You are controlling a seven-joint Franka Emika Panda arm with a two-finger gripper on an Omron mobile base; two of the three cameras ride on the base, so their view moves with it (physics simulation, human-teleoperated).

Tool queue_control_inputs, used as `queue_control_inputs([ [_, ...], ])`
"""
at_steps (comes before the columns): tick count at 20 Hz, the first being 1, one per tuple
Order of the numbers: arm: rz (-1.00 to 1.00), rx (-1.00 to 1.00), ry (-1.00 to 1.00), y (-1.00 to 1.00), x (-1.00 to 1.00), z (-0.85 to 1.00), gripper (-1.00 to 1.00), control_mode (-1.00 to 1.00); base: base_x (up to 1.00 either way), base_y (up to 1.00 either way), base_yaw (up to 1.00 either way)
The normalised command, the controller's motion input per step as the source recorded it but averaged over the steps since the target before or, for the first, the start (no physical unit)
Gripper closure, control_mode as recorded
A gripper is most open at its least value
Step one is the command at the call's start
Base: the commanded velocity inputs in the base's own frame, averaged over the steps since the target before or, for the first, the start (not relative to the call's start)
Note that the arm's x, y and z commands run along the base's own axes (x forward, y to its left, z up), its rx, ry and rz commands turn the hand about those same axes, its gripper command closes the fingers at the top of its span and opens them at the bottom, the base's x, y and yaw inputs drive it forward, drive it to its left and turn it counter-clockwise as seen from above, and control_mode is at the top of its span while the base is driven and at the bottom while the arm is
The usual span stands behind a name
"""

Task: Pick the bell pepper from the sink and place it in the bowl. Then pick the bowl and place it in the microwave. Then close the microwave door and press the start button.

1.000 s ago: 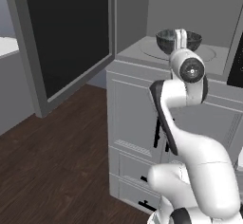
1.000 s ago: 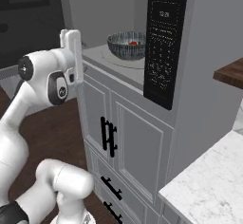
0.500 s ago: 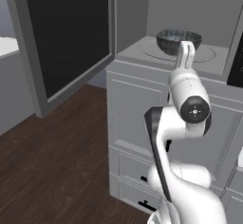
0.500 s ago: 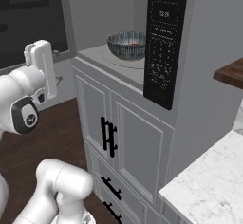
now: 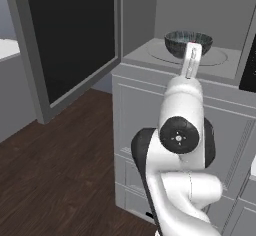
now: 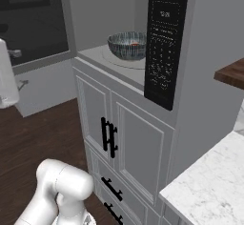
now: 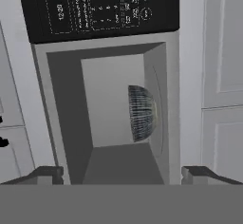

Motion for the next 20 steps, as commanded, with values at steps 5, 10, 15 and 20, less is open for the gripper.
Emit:
queue_control_inputs([
  [5, -0.16, 0.0, 0.0, 0.51, -1.0, 0.12, -1.0, -1.0, 0.0, 0.0, 0.0],
  [10, -0.08, 0.0, -0.07, 0.84, -0.74, -0.07, -1.0, -1.0, 0.0, 0.0, 0.0],
  [15, -0.02, 0.0, -0.12, 1.0, -0.1, -0.55, -1.0, -1.0, 0.0, 0.0, 0.0],
  [20, -0.09, 0.02, -0.17, 0.83, 0.12, -0.68, -1.0, -1.0, 0.0, 0.0, 0.0],
])
